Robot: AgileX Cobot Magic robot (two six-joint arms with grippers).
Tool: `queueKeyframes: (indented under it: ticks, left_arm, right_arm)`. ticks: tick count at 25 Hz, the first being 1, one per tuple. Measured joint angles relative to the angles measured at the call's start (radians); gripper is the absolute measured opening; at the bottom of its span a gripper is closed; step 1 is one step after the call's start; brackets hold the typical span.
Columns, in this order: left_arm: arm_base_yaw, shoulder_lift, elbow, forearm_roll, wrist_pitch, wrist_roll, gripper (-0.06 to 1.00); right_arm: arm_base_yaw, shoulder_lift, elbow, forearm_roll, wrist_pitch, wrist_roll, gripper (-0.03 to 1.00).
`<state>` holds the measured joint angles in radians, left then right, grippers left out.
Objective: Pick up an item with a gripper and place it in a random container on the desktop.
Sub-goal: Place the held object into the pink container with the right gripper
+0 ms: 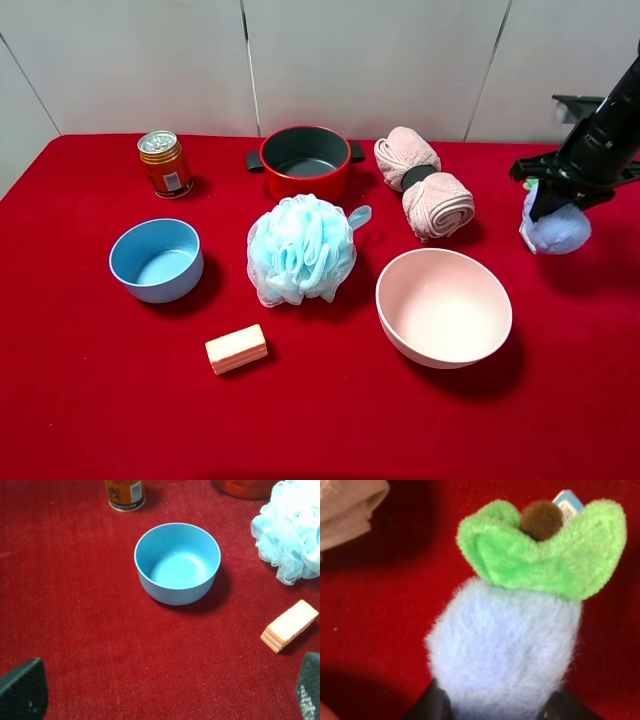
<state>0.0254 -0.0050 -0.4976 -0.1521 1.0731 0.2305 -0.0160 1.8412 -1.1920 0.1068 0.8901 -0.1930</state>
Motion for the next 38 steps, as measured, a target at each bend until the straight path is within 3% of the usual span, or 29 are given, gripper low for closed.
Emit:
queueKeyframes:
  ticks: [27,38]
  left_arm:
    - [0.000,0.000,0.000,0.000,0.000,0.000,1.00]
    - [0.000,0.000,0.000,0.000,0.000,0.000,1.00]
  right_arm:
    - [0.002,-0.282,0.000,0.005,0.324,0.093,0.19]
    - [0.191,-0.341,0.000,-0.037,0.324,0.193,0.19]
